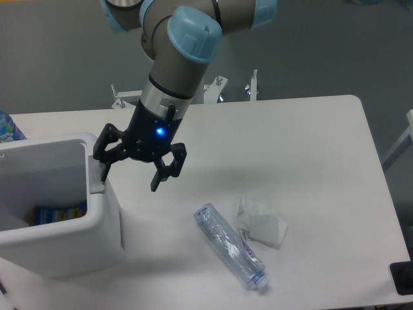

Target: Open the trash can

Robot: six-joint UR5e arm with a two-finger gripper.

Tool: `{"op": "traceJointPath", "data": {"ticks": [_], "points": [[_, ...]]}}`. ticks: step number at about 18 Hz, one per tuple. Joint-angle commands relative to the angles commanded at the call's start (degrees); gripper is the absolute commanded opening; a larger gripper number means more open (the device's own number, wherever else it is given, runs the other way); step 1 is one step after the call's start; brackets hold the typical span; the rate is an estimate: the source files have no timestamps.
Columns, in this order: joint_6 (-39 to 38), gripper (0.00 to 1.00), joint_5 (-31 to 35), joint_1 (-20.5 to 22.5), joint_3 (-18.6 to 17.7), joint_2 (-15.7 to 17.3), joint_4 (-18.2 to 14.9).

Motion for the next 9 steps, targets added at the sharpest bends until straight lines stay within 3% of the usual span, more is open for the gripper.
{"op": "traceJointPath", "data": {"ticks": [5,9], "points": [[-0.09,1.0,0.26,0.0,2.02,-0.53,-0.17],[1.57,1.0,8.06,0.0,4.04,-1.32,0.0]]}}
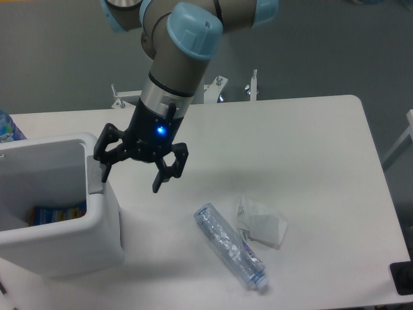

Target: Open the trash can

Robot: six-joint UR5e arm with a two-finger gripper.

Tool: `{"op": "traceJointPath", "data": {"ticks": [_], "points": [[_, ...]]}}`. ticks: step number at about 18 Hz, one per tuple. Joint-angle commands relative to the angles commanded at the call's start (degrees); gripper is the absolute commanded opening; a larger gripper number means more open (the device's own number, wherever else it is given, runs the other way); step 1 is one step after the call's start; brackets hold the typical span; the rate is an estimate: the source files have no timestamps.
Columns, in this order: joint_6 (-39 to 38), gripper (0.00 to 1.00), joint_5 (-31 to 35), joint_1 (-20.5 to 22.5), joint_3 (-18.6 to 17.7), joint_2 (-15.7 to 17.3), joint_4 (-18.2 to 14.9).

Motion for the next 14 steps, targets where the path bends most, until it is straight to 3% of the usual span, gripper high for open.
{"op": "traceJointPath", "data": {"ticks": [4,7,14], "points": [[8.51,1.0,5.63,1.31,1.32,-1.58,-0.09],[13.96,1.0,11.61,4.65,1.32,-2.37,0.0],[39.0,1.0,14.61,14.58,-0.34,-4.75,-0.62]]}}
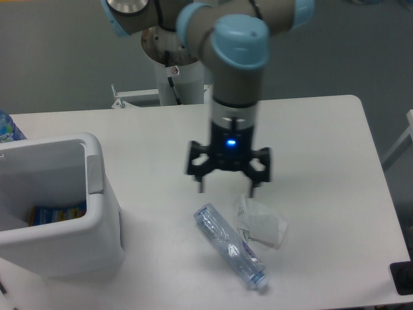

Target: Open the trash can

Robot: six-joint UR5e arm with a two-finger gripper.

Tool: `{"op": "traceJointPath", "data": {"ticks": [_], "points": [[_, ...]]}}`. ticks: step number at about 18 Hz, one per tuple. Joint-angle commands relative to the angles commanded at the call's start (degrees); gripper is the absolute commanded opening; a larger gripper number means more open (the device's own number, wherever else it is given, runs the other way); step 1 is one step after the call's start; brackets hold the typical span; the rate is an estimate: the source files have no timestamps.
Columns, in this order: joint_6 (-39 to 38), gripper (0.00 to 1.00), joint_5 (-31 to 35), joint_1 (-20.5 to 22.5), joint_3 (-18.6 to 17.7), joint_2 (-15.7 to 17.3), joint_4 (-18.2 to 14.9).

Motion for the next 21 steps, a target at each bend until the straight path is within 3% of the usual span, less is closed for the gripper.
{"op": "traceJointPath", "data": {"ticks": [3,10,21], "points": [[9.5,1.0,0.09,3.78,-1.58,-0.26,0.0],[22.0,1.0,8.61,4.41,-1.23,-3.78,0.18],[22.98,1.0,8.96,4.06,-1.85,-5.36,0.62]]}}
